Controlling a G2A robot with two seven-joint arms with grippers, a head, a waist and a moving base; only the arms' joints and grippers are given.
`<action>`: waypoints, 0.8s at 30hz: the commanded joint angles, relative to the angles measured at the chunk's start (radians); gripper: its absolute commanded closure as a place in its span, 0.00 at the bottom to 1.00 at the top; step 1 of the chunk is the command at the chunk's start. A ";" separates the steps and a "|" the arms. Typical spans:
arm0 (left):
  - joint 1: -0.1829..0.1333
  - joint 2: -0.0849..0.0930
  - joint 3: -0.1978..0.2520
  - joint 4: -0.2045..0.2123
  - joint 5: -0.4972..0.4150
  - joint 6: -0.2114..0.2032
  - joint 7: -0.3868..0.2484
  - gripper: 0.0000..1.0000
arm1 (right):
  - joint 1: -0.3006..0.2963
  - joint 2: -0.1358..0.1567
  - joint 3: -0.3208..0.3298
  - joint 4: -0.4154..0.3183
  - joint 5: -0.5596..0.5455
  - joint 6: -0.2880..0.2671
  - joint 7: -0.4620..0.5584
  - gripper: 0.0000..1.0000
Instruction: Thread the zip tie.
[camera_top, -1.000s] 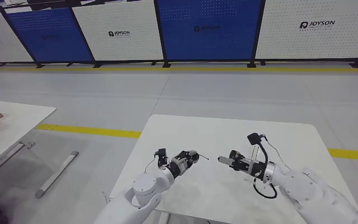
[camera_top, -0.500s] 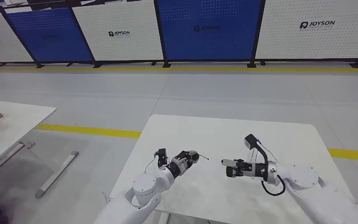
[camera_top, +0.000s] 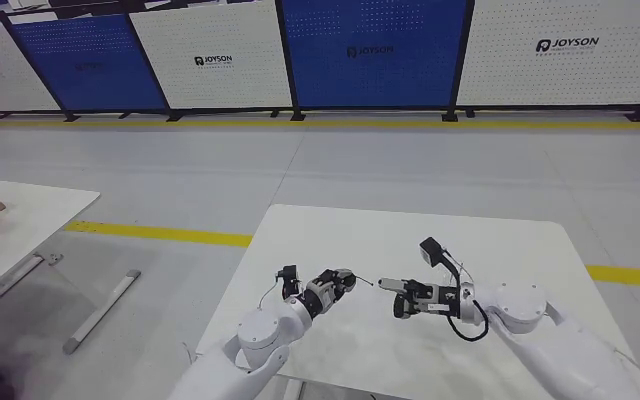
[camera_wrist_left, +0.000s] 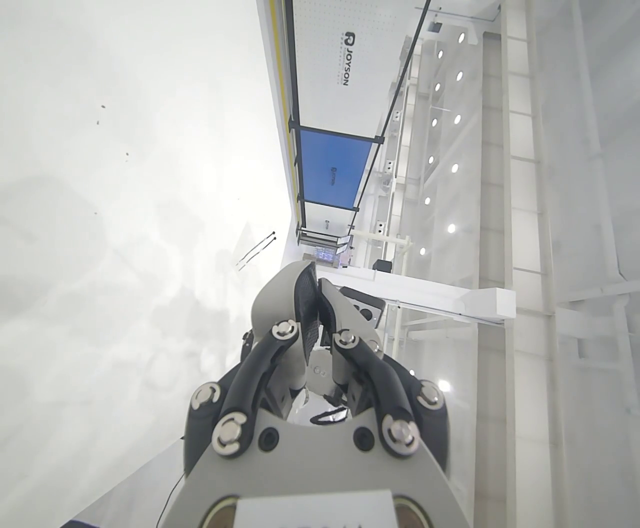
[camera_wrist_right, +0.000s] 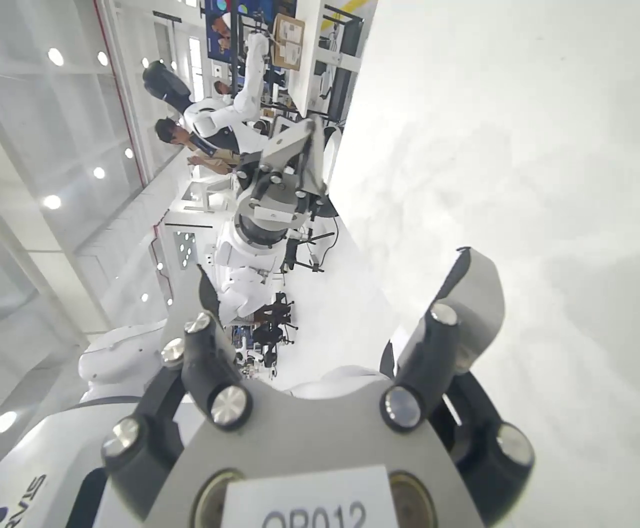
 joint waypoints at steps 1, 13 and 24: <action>0.000 0.000 0.000 0.000 0.000 0.000 0.000 1.00 | 0.024 -0.019 -0.020 0.023 -0.008 0.017 -0.009 0.00; -0.001 -0.001 0.006 0.001 0.007 0.003 -0.006 1.00 | 0.030 -0.025 -0.026 0.029 -0.012 0.021 -0.014 0.00; -0.023 -0.015 0.046 0.010 0.014 0.013 0.002 1.00 | 0.030 -0.025 -0.026 0.029 -0.012 0.021 -0.014 0.00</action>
